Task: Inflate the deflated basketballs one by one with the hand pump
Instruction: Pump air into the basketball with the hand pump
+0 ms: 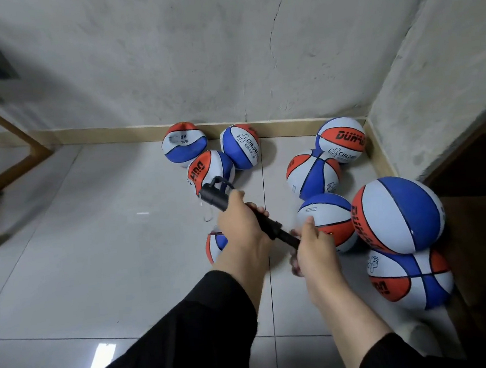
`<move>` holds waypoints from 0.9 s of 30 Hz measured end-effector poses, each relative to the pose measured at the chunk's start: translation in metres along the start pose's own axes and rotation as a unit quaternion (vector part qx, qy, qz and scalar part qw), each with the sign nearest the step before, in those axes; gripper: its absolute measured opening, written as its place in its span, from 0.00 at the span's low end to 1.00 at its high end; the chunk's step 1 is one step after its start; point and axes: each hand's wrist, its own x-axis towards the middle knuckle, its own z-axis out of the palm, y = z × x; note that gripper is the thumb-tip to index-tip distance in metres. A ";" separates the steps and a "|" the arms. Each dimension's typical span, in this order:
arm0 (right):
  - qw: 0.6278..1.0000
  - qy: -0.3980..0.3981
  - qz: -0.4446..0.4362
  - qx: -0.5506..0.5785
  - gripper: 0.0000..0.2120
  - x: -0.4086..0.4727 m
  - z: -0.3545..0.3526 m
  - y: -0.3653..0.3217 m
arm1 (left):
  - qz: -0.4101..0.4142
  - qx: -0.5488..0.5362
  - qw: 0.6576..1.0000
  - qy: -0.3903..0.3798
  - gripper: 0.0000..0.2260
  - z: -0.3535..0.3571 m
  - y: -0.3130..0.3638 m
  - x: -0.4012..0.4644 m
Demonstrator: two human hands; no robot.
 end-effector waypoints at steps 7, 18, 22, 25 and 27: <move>1.000 -0.010 -0.002 -0.012 0.24 0.001 -0.018 -0.003 | 0.016 -0.012 1.000 0.011 0.04 -0.002 0.005 0.008; 0.999 -0.006 -0.032 -0.026 0.27 0.003 0.004 -0.008 | 0.013 -0.012 1.000 0.007 0.02 0.008 -0.013 -0.019; 1.000 0.011 -0.002 -0.014 0.25 0.004 -0.025 -0.007 | 0.029 -0.025 0.999 0.029 0.03 0.001 0.012 0.007; 1.000 0.000 -0.001 -0.016 0.21 0.002 -0.036 -0.003 | 0.024 -0.010 0.999 0.029 0.06 -0.003 0.015 0.011; 0.999 -0.001 -0.029 -0.038 0.22 0.002 -0.029 0.000 | 0.017 0.003 1.000 0.020 0.06 -0.002 0.005 0.008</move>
